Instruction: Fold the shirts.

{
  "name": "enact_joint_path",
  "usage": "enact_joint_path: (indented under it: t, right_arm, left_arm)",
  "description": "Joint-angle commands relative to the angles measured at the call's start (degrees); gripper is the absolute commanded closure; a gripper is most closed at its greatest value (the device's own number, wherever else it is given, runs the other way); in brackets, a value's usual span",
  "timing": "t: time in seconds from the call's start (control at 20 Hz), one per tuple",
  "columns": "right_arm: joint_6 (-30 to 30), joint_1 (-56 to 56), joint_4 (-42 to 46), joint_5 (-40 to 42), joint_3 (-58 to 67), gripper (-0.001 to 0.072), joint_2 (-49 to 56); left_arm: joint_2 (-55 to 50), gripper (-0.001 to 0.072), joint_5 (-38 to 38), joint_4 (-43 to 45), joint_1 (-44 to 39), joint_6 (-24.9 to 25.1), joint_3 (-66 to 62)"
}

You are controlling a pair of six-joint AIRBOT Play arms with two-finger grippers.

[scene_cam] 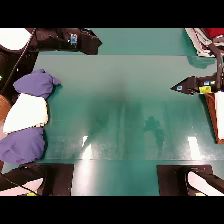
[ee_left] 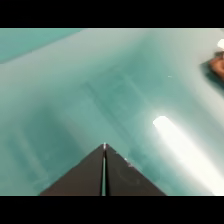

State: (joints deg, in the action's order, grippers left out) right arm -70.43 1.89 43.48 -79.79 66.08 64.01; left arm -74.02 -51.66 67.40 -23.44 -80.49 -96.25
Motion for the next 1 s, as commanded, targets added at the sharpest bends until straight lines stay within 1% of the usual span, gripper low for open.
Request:
enact_joint_path:
  t: [0.0,0.05,0.1,0.15,0.3,0.35,0.45,0.55,0.7,0.9,0.95]
  right_arm:
    - [-0.02,-0.04,0.00,-0.31,0.00,0.0696,-0.04]
    - [-0.02,-0.04,0.02,-0.28,0.00,0.0696,-0.04]
    - [-0.02,-0.04,0.00,-0.09,0.00,0.0696,-0.04]
    - [-0.02,-0.04,0.00,0.33,0.00,0.0696,-0.04]
    - [-0.02,-0.04,-0.02,0.72,0.00,0.0696,-0.04]
    - [-0.02,-0.04,-0.02,0.72,0.00,0.0696,-0.04]
    - [-0.04,-0.04,-0.02,0.68,0.00,0.0696,-0.04]
    - [-0.04,-0.07,-0.02,0.70,0.00,0.0696,-0.04]
    - [-0.07,-0.07,-0.04,0.74,-0.02,0.0696,-0.04]
    - [-0.04,-0.04,-0.04,0.72,-0.02,0.0696,-0.04]
    - [-0.07,-0.07,-0.04,0.74,0.00,0.0696,-0.04]
  left_arm:
    - [-0.02,0.0288,-4.55,14.12,4.15,-5.68,0.02]
    - [-0.02,0.0130,-6.73,19.32,6.86,-9.25,0.35]
    - [-0.02,0.0134,-8.37,22.99,9.75,-10.78,0.92]
    - [-0.02,0.0134,-9.40,25.57,13.20,-11.15,2.03]
    - [-0.02,0.0134,-7.80,26.80,23.50,-11.13,8.98]
    - [-0.02,0.0134,-6.01,26.80,26.53,-11.10,12.28]
    - [-0.26,0.0135,0.83,26.80,32.33,-11.06,20.15]
    - [-2.69,0.0135,5.70,26.75,37.03,-11.21,24.92]
    - [-9.09,0.0134,7.69,26.53,40.41,-12.17,25.33]
    - [-15.10,0.0135,10.80,25.27,40.50,-12.15,25.31]
    - [-15.45,0.0148,11.08,25.18,40.50,-12.15,25.29]
